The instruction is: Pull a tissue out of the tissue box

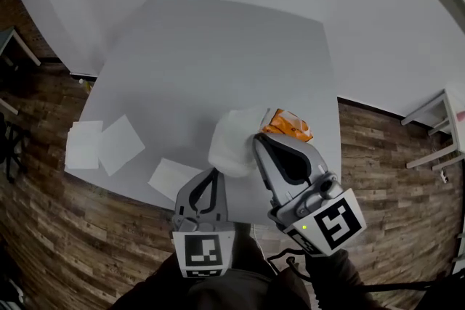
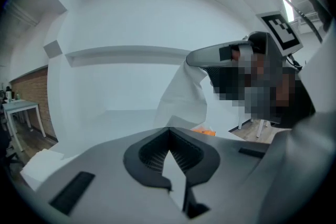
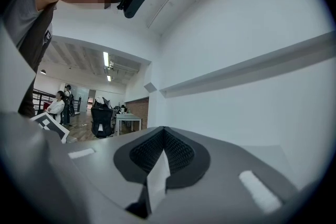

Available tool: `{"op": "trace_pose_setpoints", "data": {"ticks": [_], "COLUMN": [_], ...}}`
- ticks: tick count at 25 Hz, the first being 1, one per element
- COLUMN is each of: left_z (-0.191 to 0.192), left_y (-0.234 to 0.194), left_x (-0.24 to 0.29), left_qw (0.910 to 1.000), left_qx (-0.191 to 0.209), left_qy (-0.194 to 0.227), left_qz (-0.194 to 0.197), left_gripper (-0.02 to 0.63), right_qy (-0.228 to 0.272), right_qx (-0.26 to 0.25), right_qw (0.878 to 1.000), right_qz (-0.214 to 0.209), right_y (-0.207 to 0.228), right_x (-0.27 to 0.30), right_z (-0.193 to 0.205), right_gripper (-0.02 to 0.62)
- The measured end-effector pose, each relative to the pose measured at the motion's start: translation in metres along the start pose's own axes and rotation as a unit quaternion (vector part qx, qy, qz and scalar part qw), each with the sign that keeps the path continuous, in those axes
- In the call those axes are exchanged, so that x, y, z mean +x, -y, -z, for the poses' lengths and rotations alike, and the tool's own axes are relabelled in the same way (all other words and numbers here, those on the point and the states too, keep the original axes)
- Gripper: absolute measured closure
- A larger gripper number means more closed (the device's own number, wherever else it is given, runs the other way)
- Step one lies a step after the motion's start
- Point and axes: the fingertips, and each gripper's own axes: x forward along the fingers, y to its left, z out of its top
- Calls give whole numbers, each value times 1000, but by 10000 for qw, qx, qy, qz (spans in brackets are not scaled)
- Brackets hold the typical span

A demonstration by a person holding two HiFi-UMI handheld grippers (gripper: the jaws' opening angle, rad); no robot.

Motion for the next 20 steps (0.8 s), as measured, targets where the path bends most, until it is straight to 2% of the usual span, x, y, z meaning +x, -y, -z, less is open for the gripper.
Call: {"op": "trace_pose_setpoints", "data": {"ticks": [5,10,15,20], "left_z": [10,17,17,20], "left_y": [-57,-106,-134,-145], "left_x": [-59,-110,-143,-159], "left_qw": [9990,9951,9905,9878], "left_qx": [-135,-198,-250,-301], "left_qy": [15,20,75,96], "left_qz": [-423,-972,-1348,-1524], "left_gripper": [606,606,606,606], "right_qy": [-247,-271,-164,-174], "right_qx": [38,139,193,296], "right_qw": [9992,9963,9928,9914], "right_qz": [-326,-800,-1168,-1261], "right_y": [-56,-111,-150,-162], "right_x": [31,60,80,87], "right_z": [23,32,26,33], "right_gripper": [594,594,594,594]}}
